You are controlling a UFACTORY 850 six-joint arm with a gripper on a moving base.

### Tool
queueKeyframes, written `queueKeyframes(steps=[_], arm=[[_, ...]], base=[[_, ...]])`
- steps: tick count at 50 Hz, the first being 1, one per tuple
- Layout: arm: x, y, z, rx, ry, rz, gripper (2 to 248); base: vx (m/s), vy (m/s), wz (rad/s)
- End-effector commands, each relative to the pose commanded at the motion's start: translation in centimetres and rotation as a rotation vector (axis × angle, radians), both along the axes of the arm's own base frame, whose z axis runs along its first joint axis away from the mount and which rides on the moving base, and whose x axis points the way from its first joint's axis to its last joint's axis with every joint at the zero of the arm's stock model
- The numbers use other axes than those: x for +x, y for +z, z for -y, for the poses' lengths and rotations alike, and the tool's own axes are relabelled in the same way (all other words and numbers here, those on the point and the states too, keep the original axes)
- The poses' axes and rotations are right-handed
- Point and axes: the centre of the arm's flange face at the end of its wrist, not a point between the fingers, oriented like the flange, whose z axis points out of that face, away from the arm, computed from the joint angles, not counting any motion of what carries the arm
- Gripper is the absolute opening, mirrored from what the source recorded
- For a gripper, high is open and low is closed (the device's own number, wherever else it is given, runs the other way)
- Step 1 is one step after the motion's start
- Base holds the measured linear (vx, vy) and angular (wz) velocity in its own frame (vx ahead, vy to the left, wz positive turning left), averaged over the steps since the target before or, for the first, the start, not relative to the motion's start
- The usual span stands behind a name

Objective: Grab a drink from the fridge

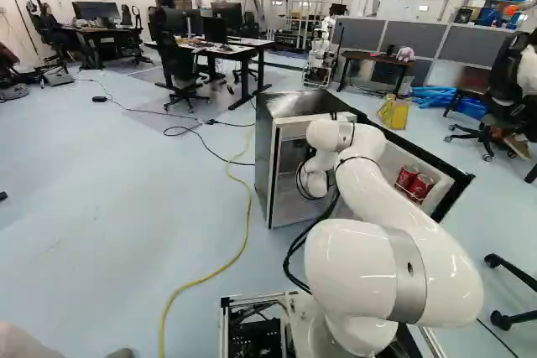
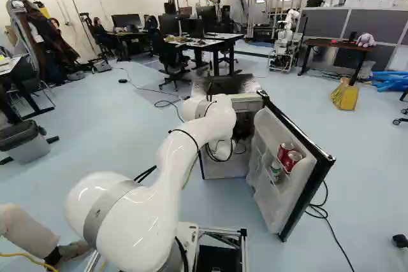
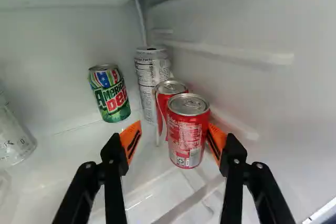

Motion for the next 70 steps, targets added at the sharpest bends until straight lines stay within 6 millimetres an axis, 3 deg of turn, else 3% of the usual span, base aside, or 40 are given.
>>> queueKeyframes(steps=[70], arm=[[1.0,-0.3,-1.2,-0.004,0.021,0.015,177]], base=[[0.000,0.000,0.000]])
